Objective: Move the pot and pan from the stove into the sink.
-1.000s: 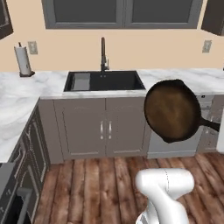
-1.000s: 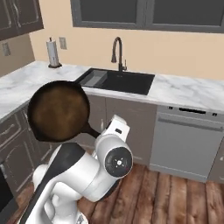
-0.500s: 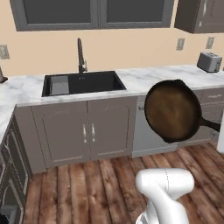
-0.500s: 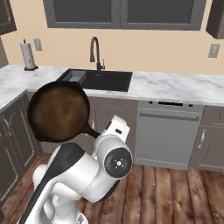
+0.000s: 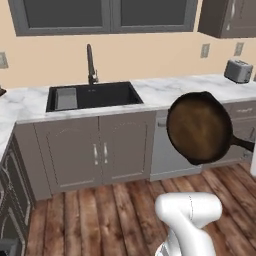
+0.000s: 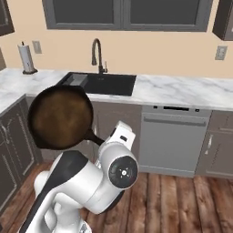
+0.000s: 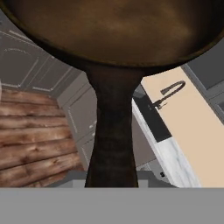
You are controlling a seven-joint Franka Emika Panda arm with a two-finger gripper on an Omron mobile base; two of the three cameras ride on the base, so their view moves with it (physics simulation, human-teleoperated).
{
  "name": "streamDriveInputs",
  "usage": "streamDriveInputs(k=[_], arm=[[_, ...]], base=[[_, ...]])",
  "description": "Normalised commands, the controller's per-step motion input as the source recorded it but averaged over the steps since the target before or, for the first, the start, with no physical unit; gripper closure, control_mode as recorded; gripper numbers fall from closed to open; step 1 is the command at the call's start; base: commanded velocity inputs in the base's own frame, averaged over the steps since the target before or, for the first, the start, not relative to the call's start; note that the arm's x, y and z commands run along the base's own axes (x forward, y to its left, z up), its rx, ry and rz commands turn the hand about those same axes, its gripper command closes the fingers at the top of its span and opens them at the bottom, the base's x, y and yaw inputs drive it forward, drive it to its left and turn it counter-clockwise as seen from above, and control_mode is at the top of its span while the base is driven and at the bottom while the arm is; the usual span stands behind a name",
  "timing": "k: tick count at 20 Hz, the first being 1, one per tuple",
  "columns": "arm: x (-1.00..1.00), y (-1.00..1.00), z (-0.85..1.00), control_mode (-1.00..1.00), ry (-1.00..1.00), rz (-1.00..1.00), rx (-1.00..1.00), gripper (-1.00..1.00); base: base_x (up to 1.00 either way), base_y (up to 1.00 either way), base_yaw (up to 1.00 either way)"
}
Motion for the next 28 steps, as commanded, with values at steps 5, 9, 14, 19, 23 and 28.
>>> streamDriveInputs(k=[5, 9, 14, 19, 23, 28], arm=[[0.00, 0.00, 0.00, 1.00, 0.00, 0.00, 0.00, 1.00], [0.00, 0.00, 0.00, 1.00, 0.00, 0.00, 0.00, 1.00], [0.00, 0.00, 0.00, 1.00, 0.00, 0.00, 0.00, 1.00], [0.00, 0.00, 0.00, 1.00, 0.00, 0.00, 0.00, 1.00], [0.00, 0.00, 0.00, 1.00, 0.00, 0.00, 0.00, 1.00], [0.00, 0.00, 0.00, 1.00, 0.00, 0.00, 0.00, 1.00]], base=[[0.66, 0.21, -0.06], [0.79, 0.28, -0.08], [0.74, 0.40, -0.09], [0.66, 0.45, -0.08], [0.64, 0.44, -0.08], [0.62, 0.37, -0.08]])
